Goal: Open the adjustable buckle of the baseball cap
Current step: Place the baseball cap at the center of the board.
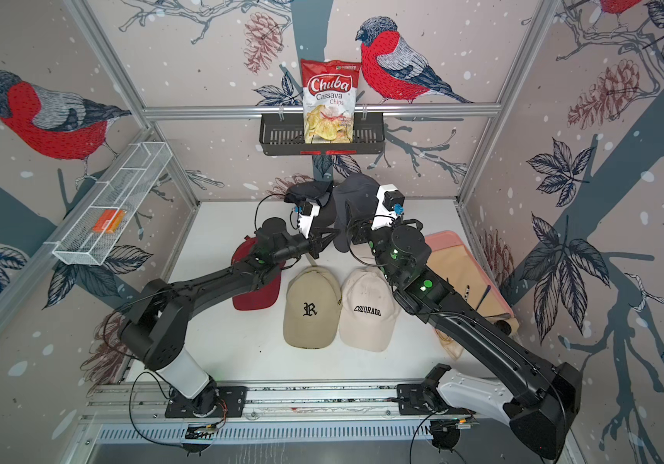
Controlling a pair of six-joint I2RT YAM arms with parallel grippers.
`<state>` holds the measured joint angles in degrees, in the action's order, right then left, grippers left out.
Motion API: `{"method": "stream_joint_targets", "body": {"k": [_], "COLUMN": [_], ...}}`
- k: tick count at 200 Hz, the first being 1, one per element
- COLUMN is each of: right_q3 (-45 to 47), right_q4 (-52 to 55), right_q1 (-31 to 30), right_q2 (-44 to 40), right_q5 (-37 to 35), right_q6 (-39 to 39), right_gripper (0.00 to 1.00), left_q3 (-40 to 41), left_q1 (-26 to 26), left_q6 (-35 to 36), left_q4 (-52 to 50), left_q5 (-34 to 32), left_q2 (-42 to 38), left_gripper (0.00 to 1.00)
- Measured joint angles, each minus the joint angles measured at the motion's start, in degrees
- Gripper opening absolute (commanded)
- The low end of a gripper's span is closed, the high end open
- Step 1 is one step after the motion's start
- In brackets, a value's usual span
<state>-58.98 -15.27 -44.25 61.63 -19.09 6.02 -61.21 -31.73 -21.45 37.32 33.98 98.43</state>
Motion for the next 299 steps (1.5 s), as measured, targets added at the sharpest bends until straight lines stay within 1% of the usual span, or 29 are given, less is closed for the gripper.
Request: {"method": "stream_joint_targets", "body": {"k": [20,38,56,85,117,175,182,198,213,230,255,276,299], "right_q3": [0.9,1.2,1.7,2.4,2.4,2.4,2.4,2.4,2.4,2.4,2.4,2.4,2.4], "right_q4": [0.8,1.4,2.2,3.5,3.5,3.5,3.5,3.5,3.5,3.5,3.5,3.4,3.4], "right_q1": [0.0,0.1,0.2,0.8,0.9,1.5,1.6,1.9,2.0,2.2,2.5,2.8,3.0], "right_q2": [-1.3,-2.1,-2.7,-2.8,-2.0,-0.3,-0.2,0.2,0.3,0.5,0.9,1.3,1.9], "right_q5": [0.4,0.4,0.3,0.0,0.0,1.1,1.1,1.5,1.7,2.1,2.8,3.2,4.1], "right_q6": [-0.3,-0.5,-1.3,-1.3,-1.3,-1.3,-1.3,-1.3,-1.3,-1.3,-1.1,-1.0,0.0], "right_gripper": [0.75,0.75,0.75,0.75,0.75,0.76,0.76,0.76,0.76,0.76,0.76,0.76,0.76], "left_q3": [-0.5,-0.7,-0.7,-0.7,2.0,8.7,9.0,9.4,9.3,8.9,6.8,3.8,0.5], "left_q1": [3.9,6.8,8.7,11.0,12.6,15.5,15.8,16.2,16.2,16.2,16.3,16.3,16.3], "left_q6": [-5.5,-10.6,-14.8,-19.0,-24.6,-32.9,-33.7,-34.1,-33.5,-31.2,-23.5,-16.1,-9.6], "left_q4": [4.0,7.8,11.1,15.0,20.1,30.0,30.5,30.4,28.2,22.0,8.3,-3.9,-14.8], "left_q5": [6.7,11.3,14.7,19.0,21.4,22.8,22.8,22.7,22.4,21.1,17.8,14.1,9.7], "left_q2": [5.2,9.2,12.0,15.2,18.1,20.7,20.9,20.9,20.6,19.5,16.2,14.1,13.1], "left_gripper": [0.00,0.00,0.00,0.00,0.00,0.00,0.02,0.11,0.18,0.26,0.38,0.49,0.57]}}
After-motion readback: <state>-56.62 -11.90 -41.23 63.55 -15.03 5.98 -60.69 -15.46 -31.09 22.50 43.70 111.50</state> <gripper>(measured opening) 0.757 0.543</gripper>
